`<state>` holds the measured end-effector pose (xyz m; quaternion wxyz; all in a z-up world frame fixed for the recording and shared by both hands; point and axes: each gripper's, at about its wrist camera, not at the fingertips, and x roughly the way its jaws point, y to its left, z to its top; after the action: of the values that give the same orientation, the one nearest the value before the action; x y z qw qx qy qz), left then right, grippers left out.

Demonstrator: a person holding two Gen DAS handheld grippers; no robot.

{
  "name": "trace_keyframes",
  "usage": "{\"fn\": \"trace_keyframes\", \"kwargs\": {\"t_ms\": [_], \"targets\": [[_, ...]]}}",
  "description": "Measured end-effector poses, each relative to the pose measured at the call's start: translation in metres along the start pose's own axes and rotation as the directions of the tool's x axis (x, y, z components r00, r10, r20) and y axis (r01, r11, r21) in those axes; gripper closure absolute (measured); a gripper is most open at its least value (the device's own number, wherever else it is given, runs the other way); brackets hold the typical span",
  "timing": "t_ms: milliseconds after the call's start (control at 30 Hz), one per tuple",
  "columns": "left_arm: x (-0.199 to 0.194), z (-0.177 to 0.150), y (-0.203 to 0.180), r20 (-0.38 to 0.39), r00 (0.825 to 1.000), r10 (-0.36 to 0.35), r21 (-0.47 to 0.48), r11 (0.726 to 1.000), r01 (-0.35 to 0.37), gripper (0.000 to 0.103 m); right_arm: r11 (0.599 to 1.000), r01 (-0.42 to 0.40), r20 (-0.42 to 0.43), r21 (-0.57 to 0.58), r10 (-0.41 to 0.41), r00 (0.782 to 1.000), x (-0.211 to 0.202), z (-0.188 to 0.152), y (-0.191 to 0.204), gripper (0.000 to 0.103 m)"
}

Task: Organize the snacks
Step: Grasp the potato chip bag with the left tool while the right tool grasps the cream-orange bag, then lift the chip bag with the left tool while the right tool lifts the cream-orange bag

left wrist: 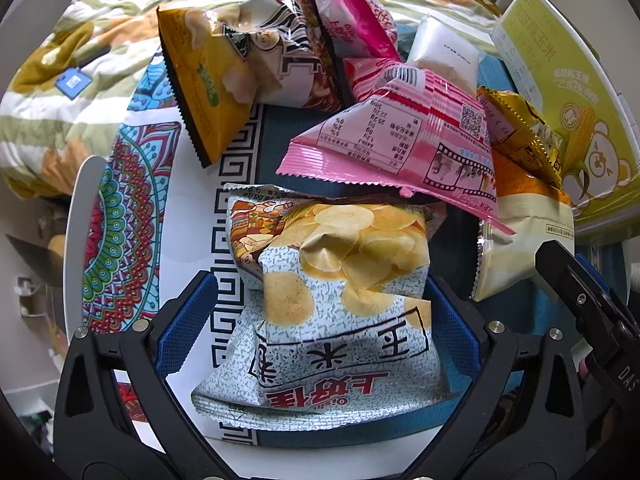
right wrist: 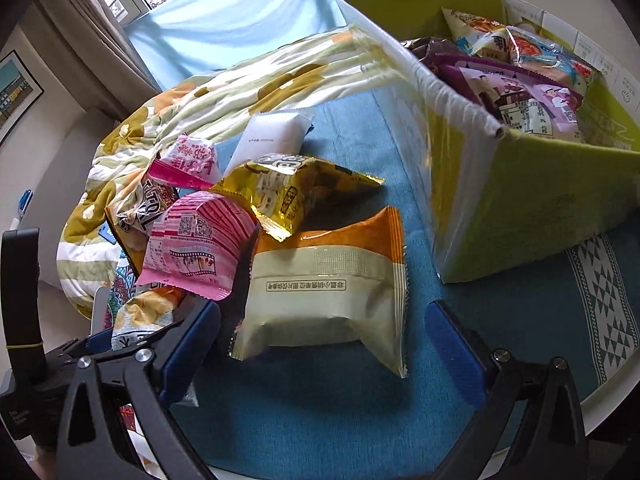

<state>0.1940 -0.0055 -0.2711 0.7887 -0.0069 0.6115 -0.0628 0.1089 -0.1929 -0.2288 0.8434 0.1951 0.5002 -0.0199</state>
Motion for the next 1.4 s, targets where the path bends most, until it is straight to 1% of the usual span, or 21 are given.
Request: {"fn": "trace_keyframes", "kwargs": {"t_ms": [33, 67, 133, 167, 233, 367, 467, 733, 867, 900, 1000, 1067, 1167, 1400], "targets": [[0.001, -0.002, 0.002, -0.003, 1.0, -0.006, -0.001, 1.0, 0.006, 0.011, 1.0, 0.0, -0.001, -0.005, 0.0, 1.0, 0.002, -0.001, 0.001, 0.001], [0.003, -0.003, 0.005, -0.009, 1.0, -0.014, -0.001, 1.0, 0.014, 0.023, 1.0, 0.0, 0.0, -0.009, 0.0, 1.0, 0.004, -0.001, 0.001, 0.001], [0.006, -0.006, 0.007, -0.018, 1.0, -0.008, 0.005, 1.0, 0.008, 0.027, 1.0, 0.002, -0.001, -0.016, -0.002, 1.0, 0.009, -0.002, 0.002, 0.001], [0.006, -0.006, 0.008, -0.02, 1.0, -0.008, 0.009, 1.0, 0.008, 0.032, 1.0, 0.001, -0.003, -0.02, -0.002, 1.0, 0.011, -0.002, 0.003, 0.001], [0.006, -0.008, 0.011, -0.019, 1.0, -0.011, 0.011, 1.0, 0.011, 0.034, 1.0, 0.004, -0.008, -0.023, -0.004, 1.0, 0.016, -0.001, 0.004, 0.001], [0.006, -0.009, 0.011, -0.017, 1.0, -0.014, 0.01, 1.0, 0.014, 0.035, 0.999, 0.01, -0.017, -0.038, -0.01, 1.0, 0.023, 0.0, 0.006, 0.001], [0.004, -0.009, 0.014, -0.006, 1.0, 0.011, 0.022, 1.0, -0.011, 0.036, 0.998, 0.025, -0.021, -0.059, -0.027, 0.999, 0.028, 0.001, 0.008, 0.001], [-0.008, -0.011, 0.019, 0.013, 1.0, 0.023, 0.023, 0.999, -0.023, 0.036, 0.994, 0.056, -0.041, -0.089, -0.06, 0.997, 0.038, 0.005, 0.01, 0.001], [-0.012, -0.011, 0.023, 0.021, 0.999, 0.033, 0.016, 0.999, -0.034, 0.036, 0.995, 0.044, -0.063, -0.085, -0.05, 0.997, 0.047, 0.004, 0.008, 0.001], [-0.013, -0.012, 0.023, 0.019, 0.999, 0.034, 0.016, 0.999, -0.035, 0.036, 0.995, 0.045, -0.061, -0.089, -0.051, 0.997, 0.046, 0.002, 0.008, 0.002], [-0.015, -0.014, 0.022, 0.021, 0.999, 0.032, 0.018, 0.999, -0.032, 0.036, 0.993, 0.036, -0.051, -0.108, -0.042, 0.998, 0.043, -0.002, 0.01, 0.015], [-0.018, -0.014, 0.021, 0.023, 0.999, 0.027, 0.022, 0.999, -0.027, 0.037, 0.992, 0.045, -0.045, -0.119, -0.051, 0.998, 0.039, -0.004, 0.012, 0.019], [-0.026, -0.013, 0.017, 0.037, 0.999, 0.02, 0.031, 0.999, -0.021, 0.037, 0.991, 0.052, -0.044, -0.123, -0.058, 0.997, 0.034, -0.007, 0.012, 0.022], [-0.056, -0.014, 0.009, 0.088, 0.996, -0.019, 0.061, 0.998, 0.013, 0.037, 0.995, 0.049, -0.044, -0.092, -0.054, 0.998, 0.011, -0.015, 0.007, 0.022]]}}
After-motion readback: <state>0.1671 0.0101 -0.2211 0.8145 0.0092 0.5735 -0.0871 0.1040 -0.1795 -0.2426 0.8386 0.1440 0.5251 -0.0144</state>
